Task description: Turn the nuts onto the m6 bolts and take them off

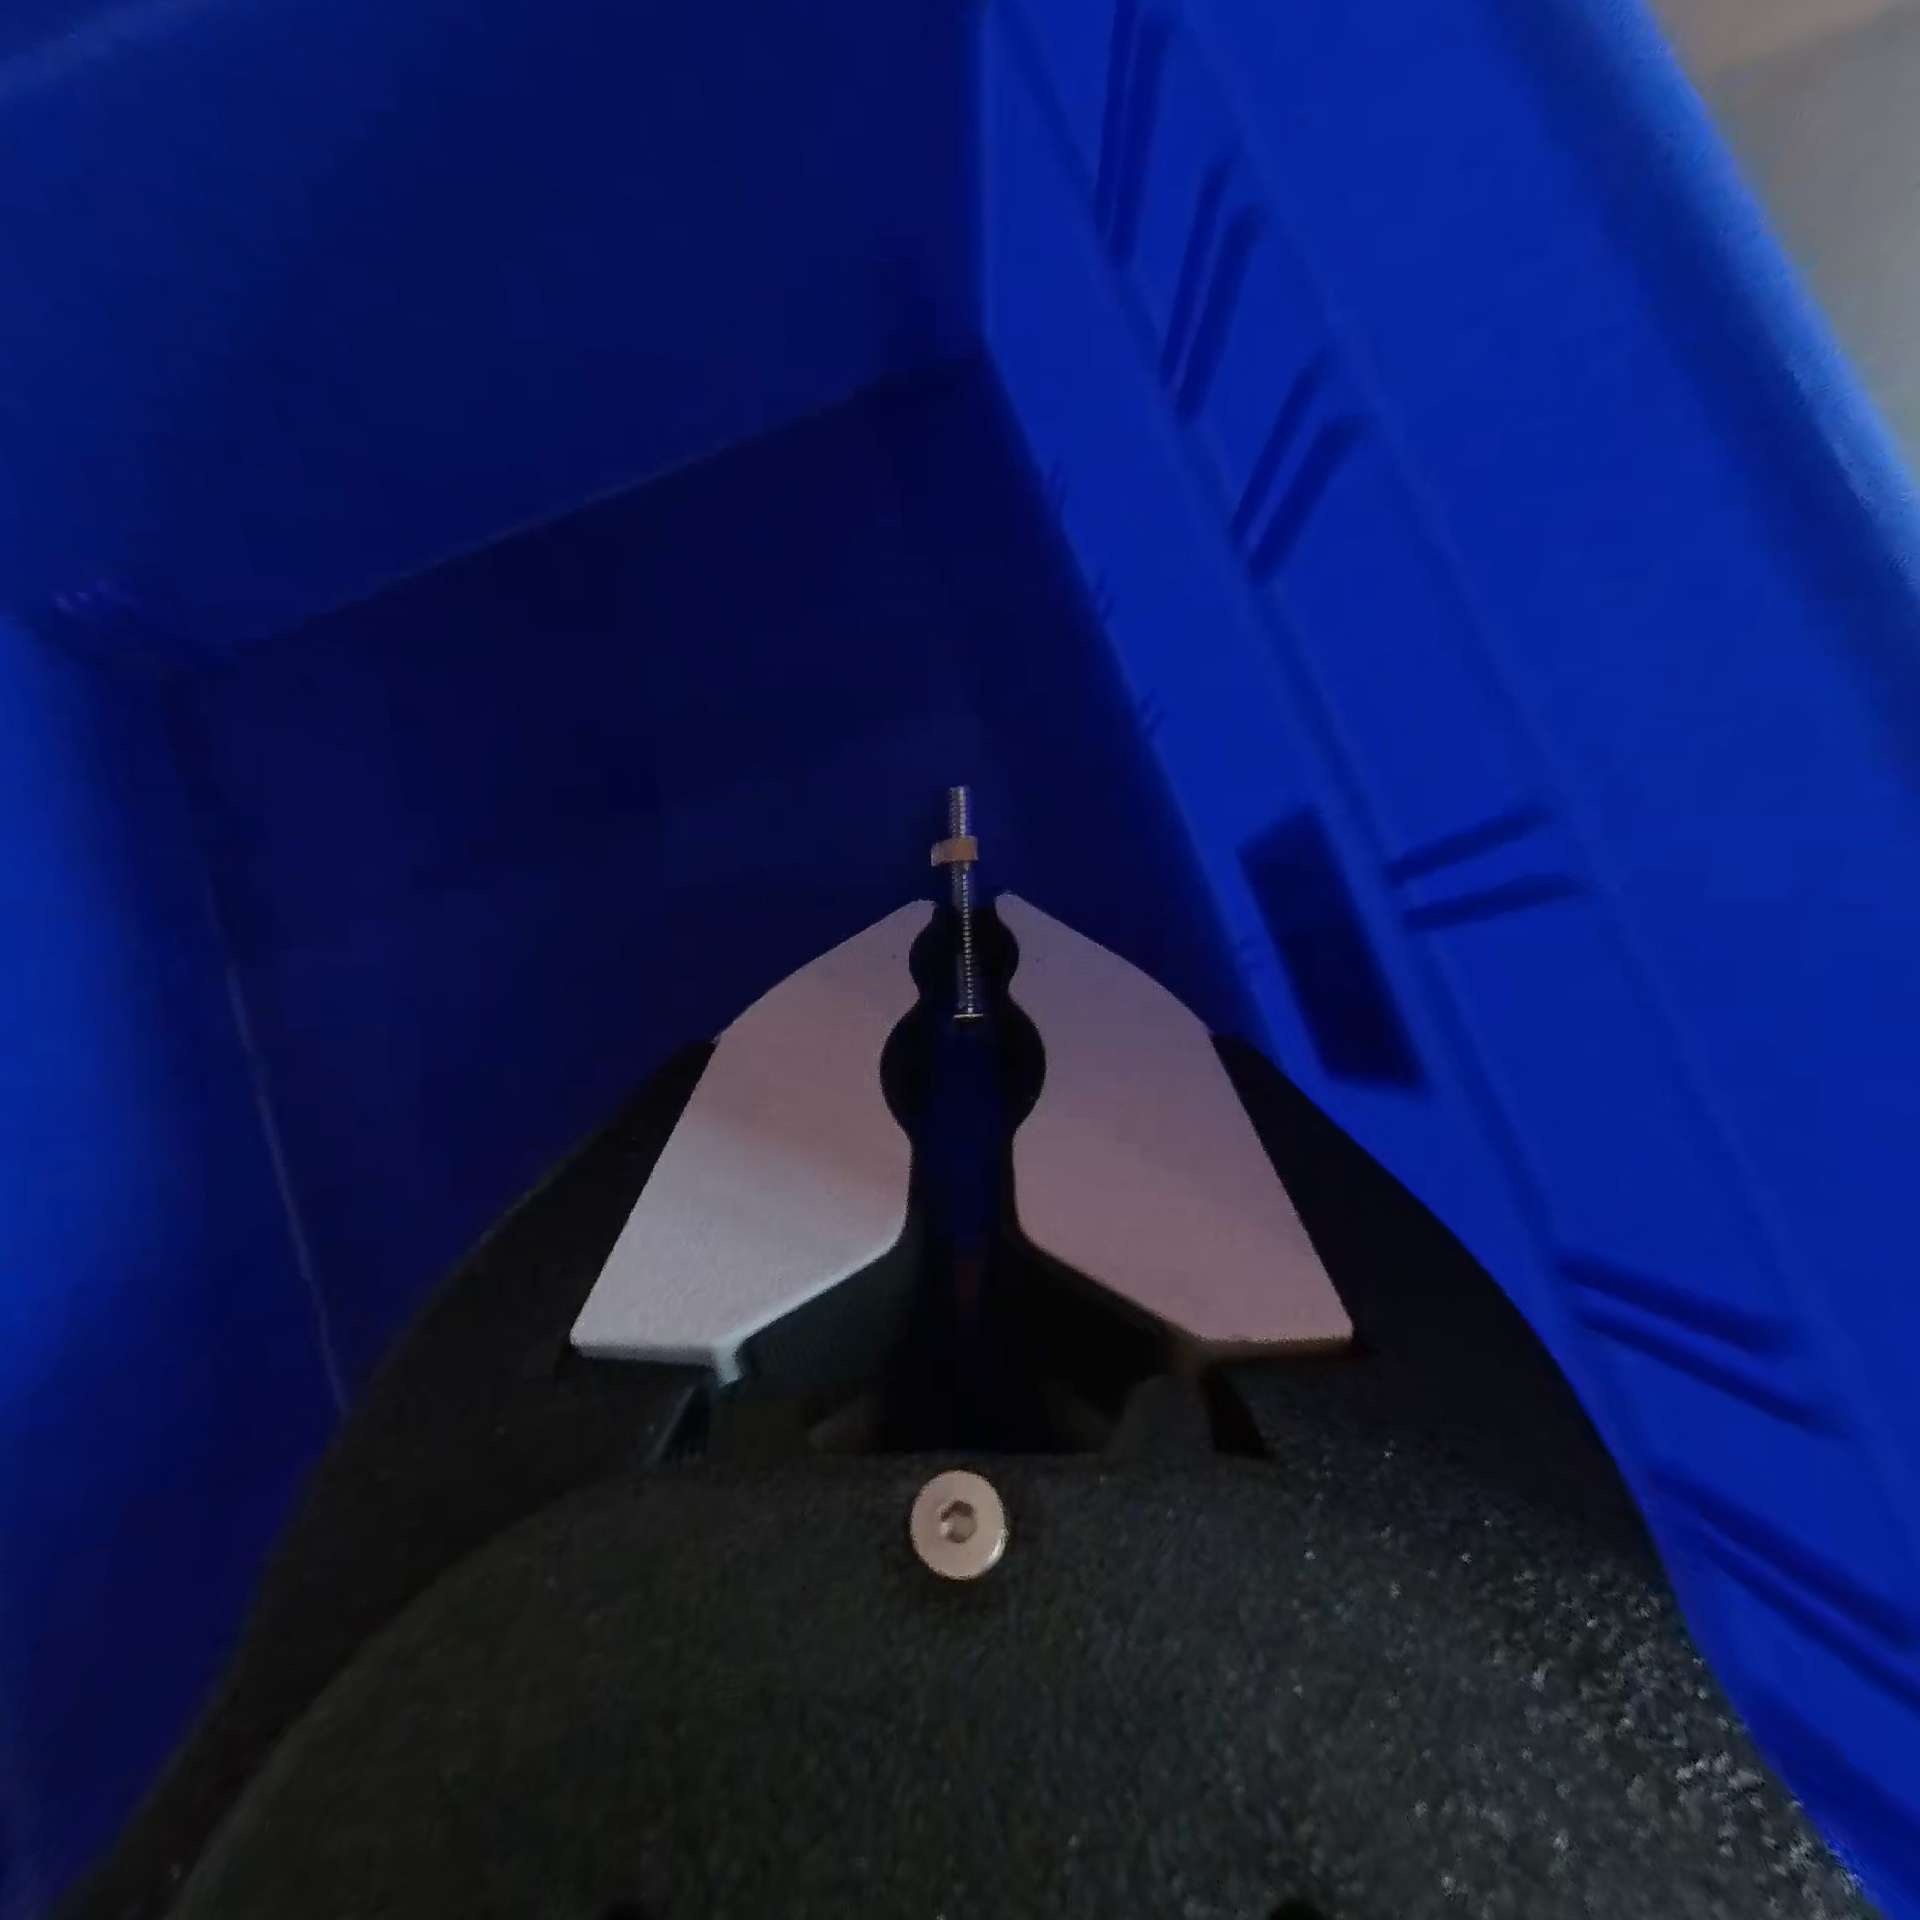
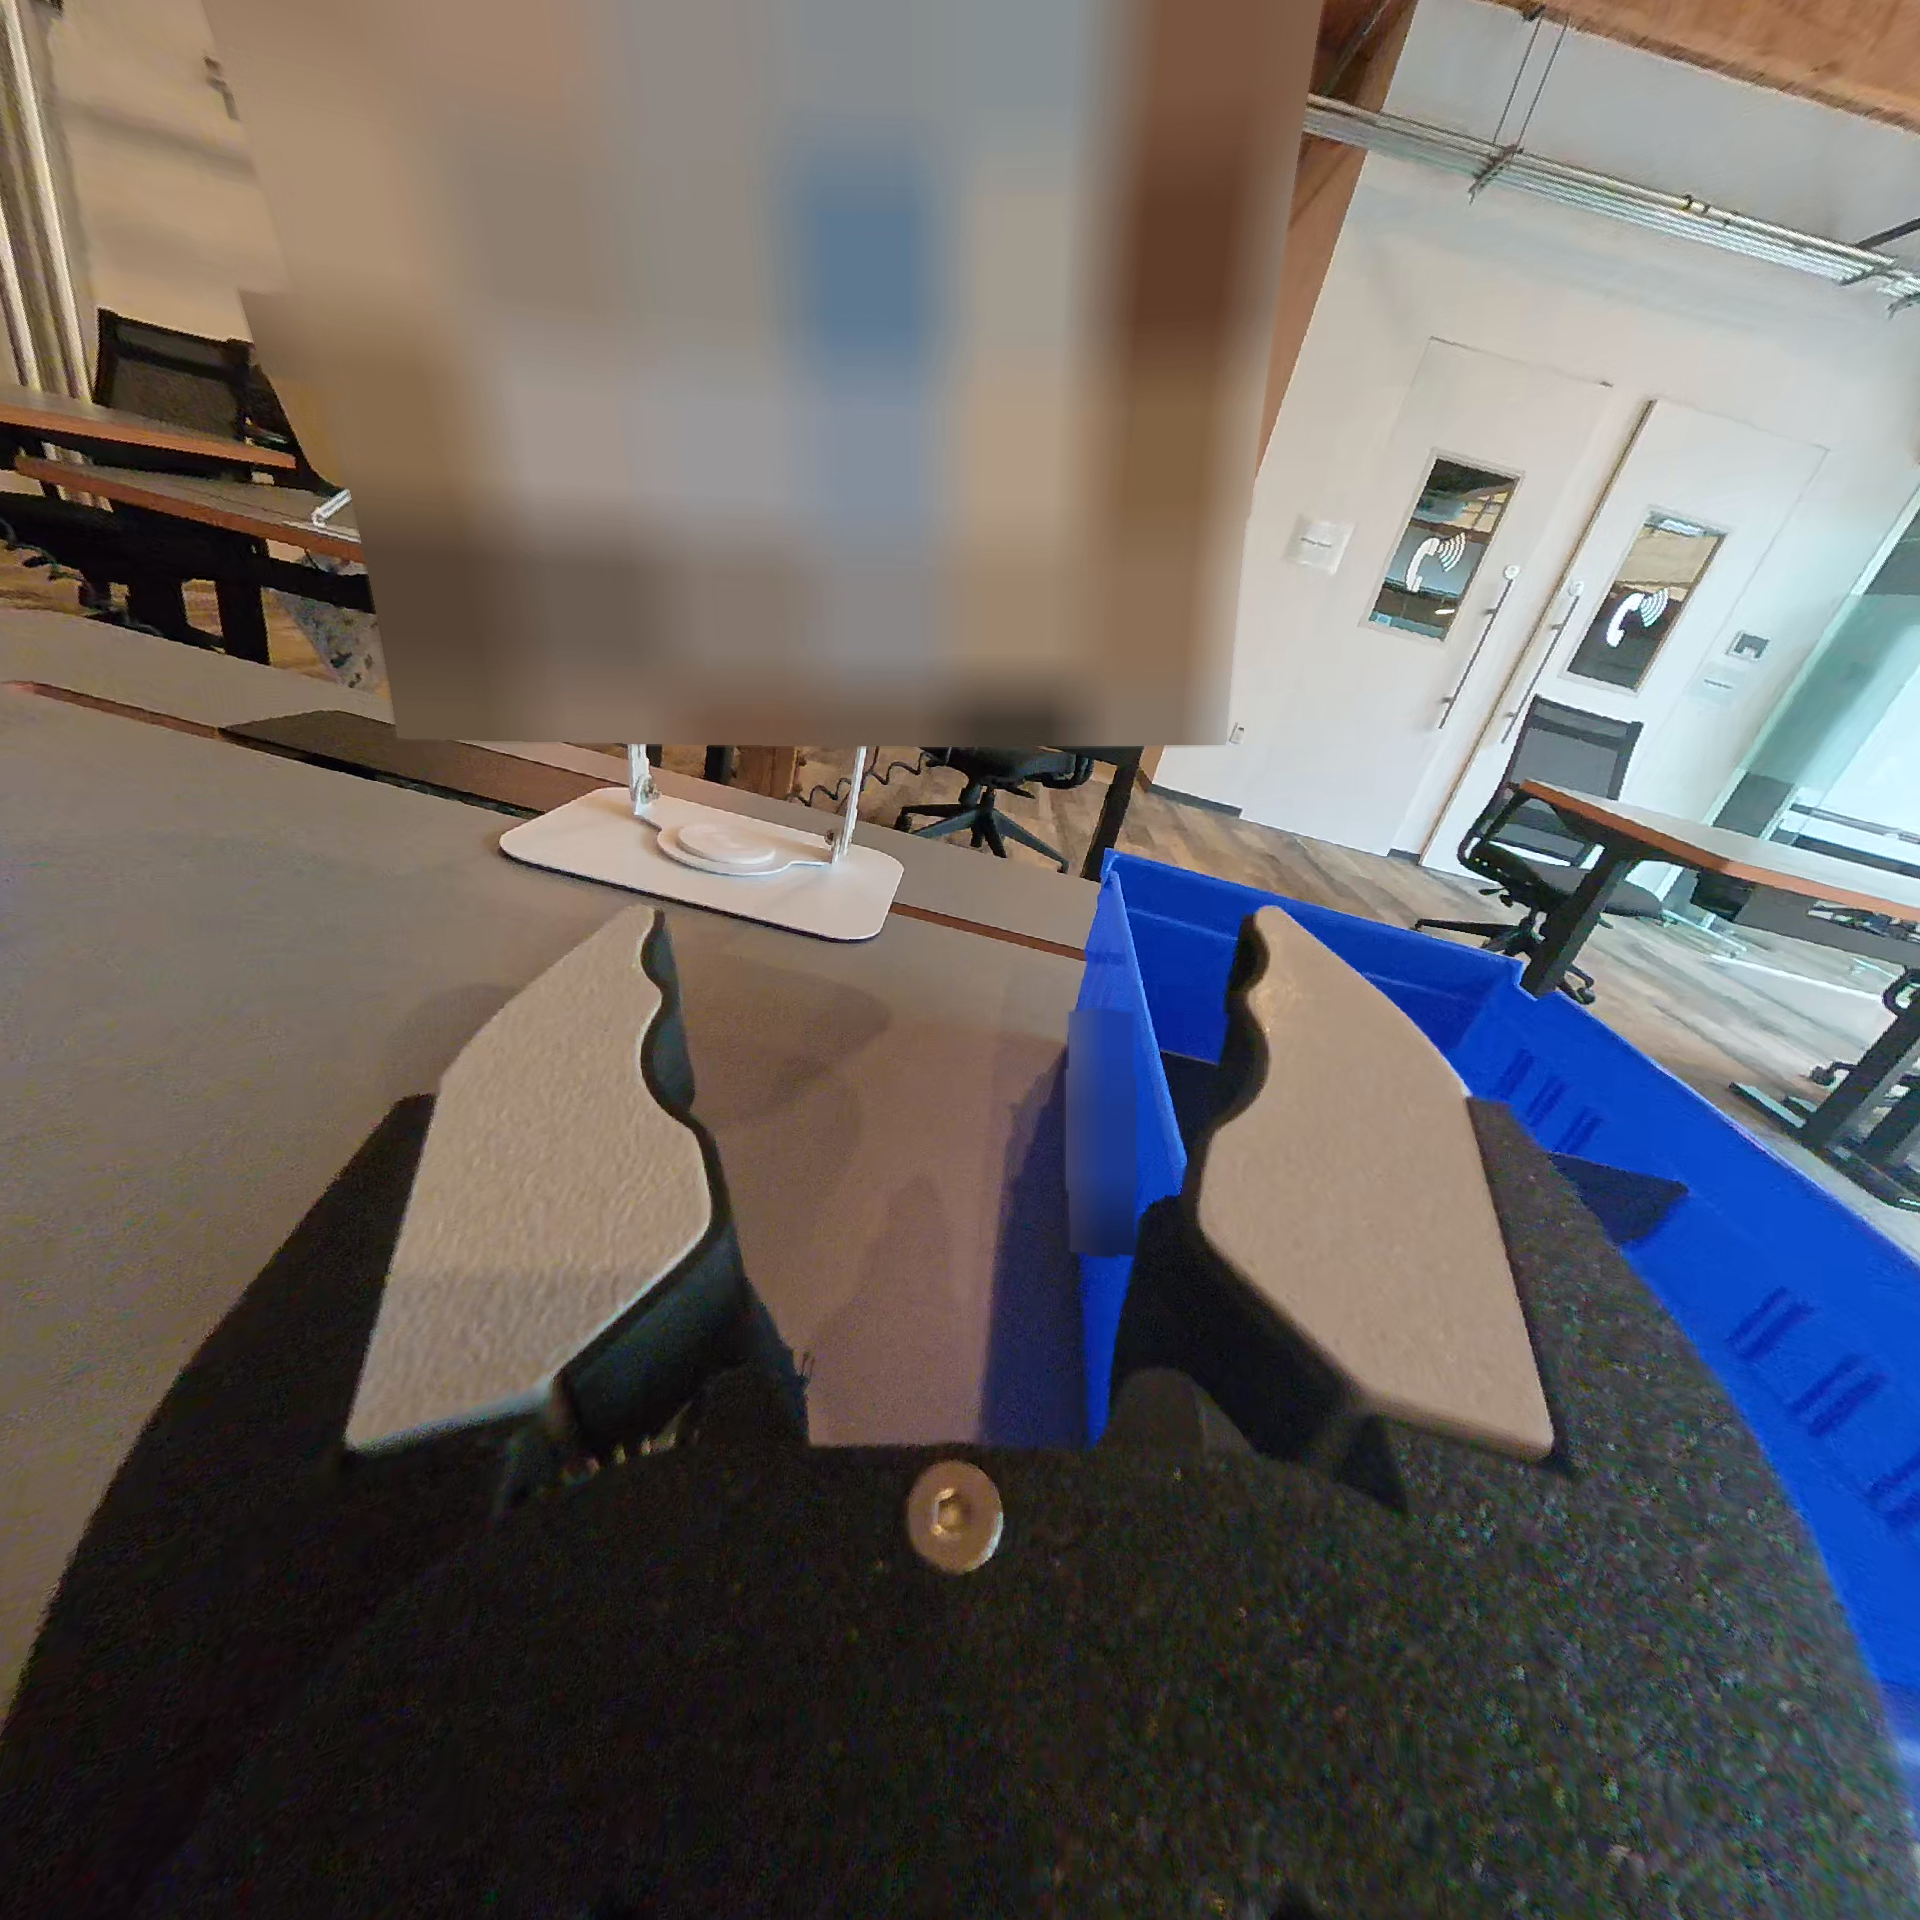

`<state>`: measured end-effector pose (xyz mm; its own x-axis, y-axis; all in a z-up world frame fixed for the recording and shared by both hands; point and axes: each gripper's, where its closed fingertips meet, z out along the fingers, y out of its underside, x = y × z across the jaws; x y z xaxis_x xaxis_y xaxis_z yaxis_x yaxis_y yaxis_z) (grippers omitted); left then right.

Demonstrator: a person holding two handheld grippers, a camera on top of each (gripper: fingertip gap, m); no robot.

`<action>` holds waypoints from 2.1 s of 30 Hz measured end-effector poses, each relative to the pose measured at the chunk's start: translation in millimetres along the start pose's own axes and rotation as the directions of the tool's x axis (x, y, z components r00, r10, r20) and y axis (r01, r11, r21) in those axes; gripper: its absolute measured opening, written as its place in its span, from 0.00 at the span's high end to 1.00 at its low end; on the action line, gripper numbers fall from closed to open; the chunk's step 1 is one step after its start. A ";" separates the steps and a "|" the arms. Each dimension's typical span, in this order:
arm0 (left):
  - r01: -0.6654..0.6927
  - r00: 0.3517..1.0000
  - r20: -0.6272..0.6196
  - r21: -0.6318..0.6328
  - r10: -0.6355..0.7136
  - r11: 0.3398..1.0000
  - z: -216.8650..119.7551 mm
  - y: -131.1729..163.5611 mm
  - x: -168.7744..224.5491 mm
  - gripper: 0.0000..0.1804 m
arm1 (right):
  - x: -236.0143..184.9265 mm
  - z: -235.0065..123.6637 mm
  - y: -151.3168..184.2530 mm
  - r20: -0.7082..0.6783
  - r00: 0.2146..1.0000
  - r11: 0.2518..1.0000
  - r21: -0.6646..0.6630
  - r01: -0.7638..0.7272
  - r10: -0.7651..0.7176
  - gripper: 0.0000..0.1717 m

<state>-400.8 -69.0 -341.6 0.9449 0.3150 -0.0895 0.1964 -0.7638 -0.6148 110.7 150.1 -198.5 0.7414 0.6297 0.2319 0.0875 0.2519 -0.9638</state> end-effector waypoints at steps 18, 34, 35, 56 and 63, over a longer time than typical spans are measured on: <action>0.012 0.970 -0.194 0.644 0.149 0.765 -158.7 -84.0 73.7 0.97 | -15.1 -0.1 -3.1 0.076 0.997 1.000 0.009 0.011 -0.012 0.46; 0.048 0.668 -0.480 0.790 0.568 0.611 -185.9 -86.6 302.2 0.98 | -56.5 -8.7 -33.3 0.359 0.933 1.000 0.014 -0.021 0.014 0.58; 0.050 0.650 -0.491 0.789 0.580 0.612 -182.7 -83.3 312.3 0.98 | -67.0 -11.1 -36.8 0.428 0.904 1.000 0.004 -0.019 0.015 0.59; 0.117 0.477 -0.584 0.783 0.657 0.612 -168.6 -49.4 379.0 0.97 | -185.5 -34.9 -44.9 0.960 0.235 0.918 -0.225 0.328 0.151 0.89; 0.116 0.469 -0.589 0.780 0.658 0.615 -168.5 -48.0 379.5 0.97 | -190.0 -36.4 -45.1 0.968 0.201 0.920 -0.209 0.332 0.147 0.97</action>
<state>-7.5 -7.6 -214.0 0.7269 -0.6866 0.0155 0.0267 0.0057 -0.9996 -9.9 -7.6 -204.0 -0.4825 0.8753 0.0323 0.4656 0.2875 -0.8370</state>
